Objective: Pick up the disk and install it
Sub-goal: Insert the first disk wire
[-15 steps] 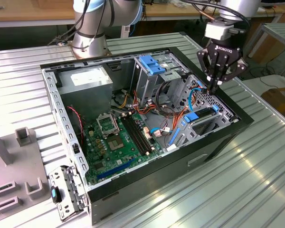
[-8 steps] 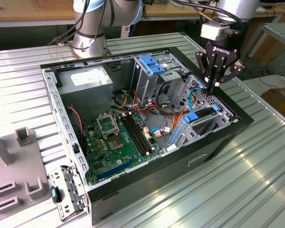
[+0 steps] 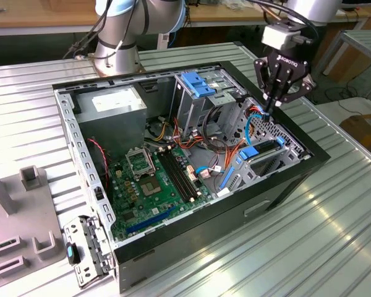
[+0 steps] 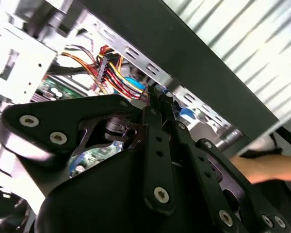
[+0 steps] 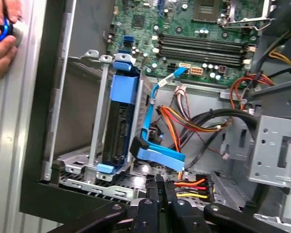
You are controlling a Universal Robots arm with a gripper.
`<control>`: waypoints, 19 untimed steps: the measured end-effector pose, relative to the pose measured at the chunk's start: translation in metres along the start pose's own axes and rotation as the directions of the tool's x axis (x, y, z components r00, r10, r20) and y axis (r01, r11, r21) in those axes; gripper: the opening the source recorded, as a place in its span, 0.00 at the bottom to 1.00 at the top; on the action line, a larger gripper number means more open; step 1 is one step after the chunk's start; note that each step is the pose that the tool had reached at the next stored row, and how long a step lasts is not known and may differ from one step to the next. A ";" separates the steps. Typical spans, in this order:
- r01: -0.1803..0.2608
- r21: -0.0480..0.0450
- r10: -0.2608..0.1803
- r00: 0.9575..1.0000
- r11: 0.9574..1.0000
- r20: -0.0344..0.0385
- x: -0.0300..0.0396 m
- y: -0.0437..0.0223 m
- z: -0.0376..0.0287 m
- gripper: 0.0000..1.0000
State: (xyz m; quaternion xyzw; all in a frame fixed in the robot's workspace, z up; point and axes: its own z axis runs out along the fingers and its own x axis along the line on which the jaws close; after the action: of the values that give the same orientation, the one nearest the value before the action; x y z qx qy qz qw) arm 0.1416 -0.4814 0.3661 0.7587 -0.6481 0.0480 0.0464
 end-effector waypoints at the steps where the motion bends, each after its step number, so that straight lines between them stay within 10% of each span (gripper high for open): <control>1: 0.000 0.001 0.000 1.000 1.000 0.005 0.0029 0.0005 0.0003 0.16; 5: -0.001 0.002 0.001 1.000 1.000 0.010 0.0168 0.0036 0.0024 0.16; 6: -0.002 0.016 0.002 1.000 1.000 0.009 0.0184 0.0086 0.0029 0.16; 7: -0.007 0.054 0.007 1.000 0.999 0.004 0.0175 0.0144 0.0033 0.16; 8: -0.011 0.058 0.010 1.000 0.998 0.003 0.0175 0.0148 0.0034 0.16; 16: -0.054 0.052 0.054 0.999 0.997 0.001 0.0253 0.0161 0.0059 0.16; 19: -0.055 0.052 0.055 0.998 0.997 -0.001 0.0316 0.0262 0.0093 0.16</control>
State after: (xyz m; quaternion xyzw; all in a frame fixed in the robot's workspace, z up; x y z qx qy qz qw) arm 0.1207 -0.5176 0.3613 0.7414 -0.6672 0.0669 0.0260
